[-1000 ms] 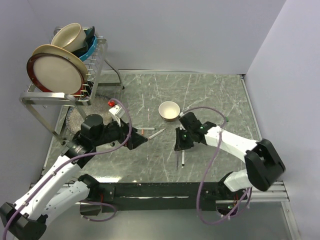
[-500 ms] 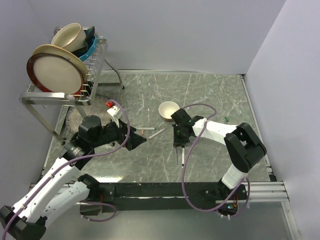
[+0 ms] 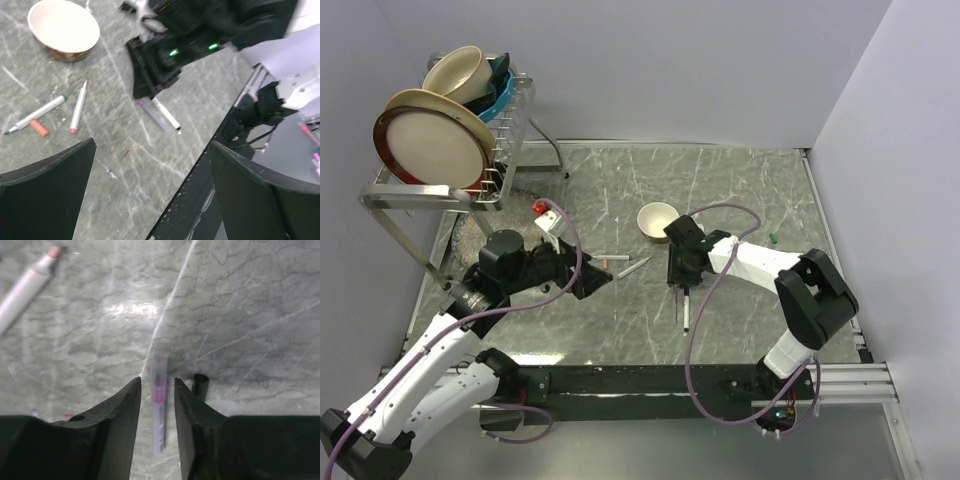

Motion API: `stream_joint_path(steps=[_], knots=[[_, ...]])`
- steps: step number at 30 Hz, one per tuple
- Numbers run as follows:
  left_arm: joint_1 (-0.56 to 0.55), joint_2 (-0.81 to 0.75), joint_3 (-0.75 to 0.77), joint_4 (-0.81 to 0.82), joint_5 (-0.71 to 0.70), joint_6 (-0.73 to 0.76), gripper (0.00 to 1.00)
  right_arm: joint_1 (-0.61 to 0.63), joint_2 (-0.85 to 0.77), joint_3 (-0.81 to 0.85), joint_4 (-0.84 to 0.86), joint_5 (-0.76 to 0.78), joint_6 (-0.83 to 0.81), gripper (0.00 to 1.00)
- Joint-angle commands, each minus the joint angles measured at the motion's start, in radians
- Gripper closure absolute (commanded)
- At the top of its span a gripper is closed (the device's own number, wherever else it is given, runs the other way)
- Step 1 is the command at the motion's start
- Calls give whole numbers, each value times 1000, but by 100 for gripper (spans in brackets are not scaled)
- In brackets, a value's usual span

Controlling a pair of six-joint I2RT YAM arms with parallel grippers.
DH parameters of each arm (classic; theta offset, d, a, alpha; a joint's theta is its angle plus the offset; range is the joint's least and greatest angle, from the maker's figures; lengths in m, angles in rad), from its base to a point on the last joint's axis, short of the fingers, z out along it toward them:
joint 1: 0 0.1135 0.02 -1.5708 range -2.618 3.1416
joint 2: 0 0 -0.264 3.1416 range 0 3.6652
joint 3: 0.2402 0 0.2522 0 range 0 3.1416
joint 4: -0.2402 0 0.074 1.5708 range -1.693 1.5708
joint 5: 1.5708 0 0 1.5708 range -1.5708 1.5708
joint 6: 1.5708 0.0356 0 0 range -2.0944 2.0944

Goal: Insert the pens into the pen caps

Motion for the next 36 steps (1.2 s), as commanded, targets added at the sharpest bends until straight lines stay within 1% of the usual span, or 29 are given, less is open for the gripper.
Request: stream_joint_path(steps=[1, 3, 4, 6, 7, 9, 10, 12, 13, 14, 16, 17, 20, 21, 22, 25, 31, 34, 36], knots=[[2, 53, 82, -35, -47, 63, 1, -6, -113, 63, -35, 38, 8, 57], [2, 105, 122, -91, -96, 100, 1, -6, -165, 72, -50, 41, 7, 56], [2, 149, 166, -111, -110, 113, 3, -6, -183, 74, -55, 43, 7, 56], [0, 200, 204, -157, -168, 146, 7, -8, -251, 72, -60, 41, 8, 56], [0, 260, 243, -173, -191, 147, 10, -8, -277, 66, -58, 38, 13, 56], [-10, 320, 277, -216, -222, 173, 14, -6, -370, 31, -32, 33, 14, 55], [-18, 376, 304, -224, -238, 181, 18, -6, -451, 11, -5, 23, 7, 55], [-41, 429, 326, -221, -283, 199, 21, -6, -542, -85, 81, 29, 1, 54], [-50, 481, 347, -214, -295, 209, 25, -6, -627, -116, 98, 39, 2, 53], [-75, 504, 355, -207, -307, 210, 26, -9, -668, -160, 108, 64, 8, 53], [-102, 586, 390, -188, -337, 212, 30, -6, -773, -193, 111, 87, 28, 53], [-136, 616, 404, -184, -341, 215, 31, -8, -806, -222, 112, 93, 40, 53], [-177, 743, 468, -175, -328, 224, 36, -8, -927, -276, 118, 96, 91, 53], [-182, 775, 485, -173, -331, 224, 39, -8, -955, -287, 123, 99, 100, 53], [-187, 841, 520, -176, -335, 226, 45, -8, -1000, -296, 125, 96, 114, 53], [-204, 953, 574, -185, -347, 247, 50, -8, -1057, -310, 111, 99, 128, 53], [-231, 1072, 611, -152, -401, 279, 49, -9, -1107, -294, 52, 133, 120, 53], [-236, 1107, 610, -122, -423, 299, 47, -6, -1128, -284, 33, 150, 120, 53], [-239, 1125, 614, -112, -445, 318, 48, -8, -1140, -277, 16, 162, 119, 53]])
